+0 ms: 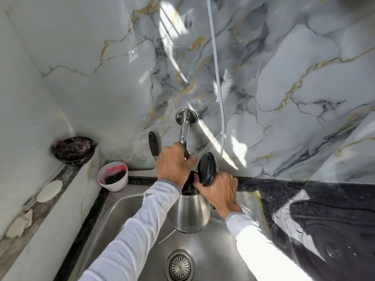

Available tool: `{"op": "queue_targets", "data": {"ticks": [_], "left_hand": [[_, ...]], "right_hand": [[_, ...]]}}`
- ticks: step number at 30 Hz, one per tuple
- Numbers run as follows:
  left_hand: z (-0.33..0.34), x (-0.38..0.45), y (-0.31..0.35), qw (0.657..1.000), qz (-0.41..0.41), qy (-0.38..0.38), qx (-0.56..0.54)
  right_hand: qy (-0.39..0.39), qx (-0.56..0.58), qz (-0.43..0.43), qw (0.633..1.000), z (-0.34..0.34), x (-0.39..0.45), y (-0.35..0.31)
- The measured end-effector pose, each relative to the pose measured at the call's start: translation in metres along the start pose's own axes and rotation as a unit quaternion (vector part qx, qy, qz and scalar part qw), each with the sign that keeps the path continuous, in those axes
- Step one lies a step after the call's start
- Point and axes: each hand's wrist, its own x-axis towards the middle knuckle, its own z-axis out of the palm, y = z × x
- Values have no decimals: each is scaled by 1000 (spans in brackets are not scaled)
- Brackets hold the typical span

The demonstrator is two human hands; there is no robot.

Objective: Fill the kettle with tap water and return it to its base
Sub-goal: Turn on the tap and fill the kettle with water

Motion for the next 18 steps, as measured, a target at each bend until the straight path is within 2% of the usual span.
{"op": "queue_targets", "data": {"ticks": [3,7,10,13,15,18], "left_hand": [[-1,8,-11,994,0,-52,-96],[-7,22,-37,958,6,-137,-253],[-4,17,-45,936,58,-172,-302],[-5,-15,-52,964,128,-124,-198],[6,-37,-69,985,135,-90,-63],[28,-61,-95,979,159,-77,97]], "right_hand": [[0,4,4,1000,-1,0,-1],[4,8,10,1000,-3,3,-1],[9,3,7,1000,-4,7,-1],[-3,-8,15,1000,-3,10,1],[-9,-9,20,1000,-3,9,1],[-14,-6,22,1000,-3,8,0]]}}
